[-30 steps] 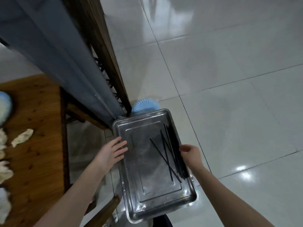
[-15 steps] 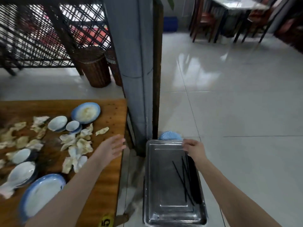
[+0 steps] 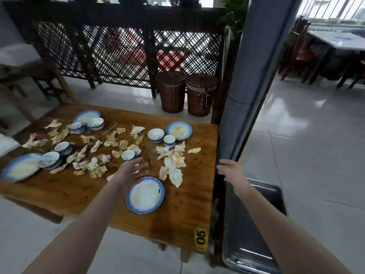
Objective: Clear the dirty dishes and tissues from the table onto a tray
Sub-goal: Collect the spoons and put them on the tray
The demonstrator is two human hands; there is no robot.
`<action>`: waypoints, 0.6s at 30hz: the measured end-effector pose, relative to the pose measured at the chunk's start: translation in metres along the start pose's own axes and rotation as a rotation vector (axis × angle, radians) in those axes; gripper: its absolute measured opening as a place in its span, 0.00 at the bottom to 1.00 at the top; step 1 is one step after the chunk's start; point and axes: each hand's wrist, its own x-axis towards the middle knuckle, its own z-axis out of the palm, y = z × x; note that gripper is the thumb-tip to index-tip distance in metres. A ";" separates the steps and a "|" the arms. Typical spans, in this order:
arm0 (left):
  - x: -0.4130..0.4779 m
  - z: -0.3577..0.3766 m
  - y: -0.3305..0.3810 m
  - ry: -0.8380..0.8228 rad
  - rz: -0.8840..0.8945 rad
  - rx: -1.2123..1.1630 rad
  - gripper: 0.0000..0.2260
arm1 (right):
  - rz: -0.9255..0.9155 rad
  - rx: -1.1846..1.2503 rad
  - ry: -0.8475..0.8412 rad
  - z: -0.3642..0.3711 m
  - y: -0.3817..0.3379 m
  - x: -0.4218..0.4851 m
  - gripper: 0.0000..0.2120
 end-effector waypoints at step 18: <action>-0.017 -0.220 -0.014 0.176 -0.084 -0.160 0.16 | -0.023 -0.185 -0.218 0.228 -0.014 -0.034 0.08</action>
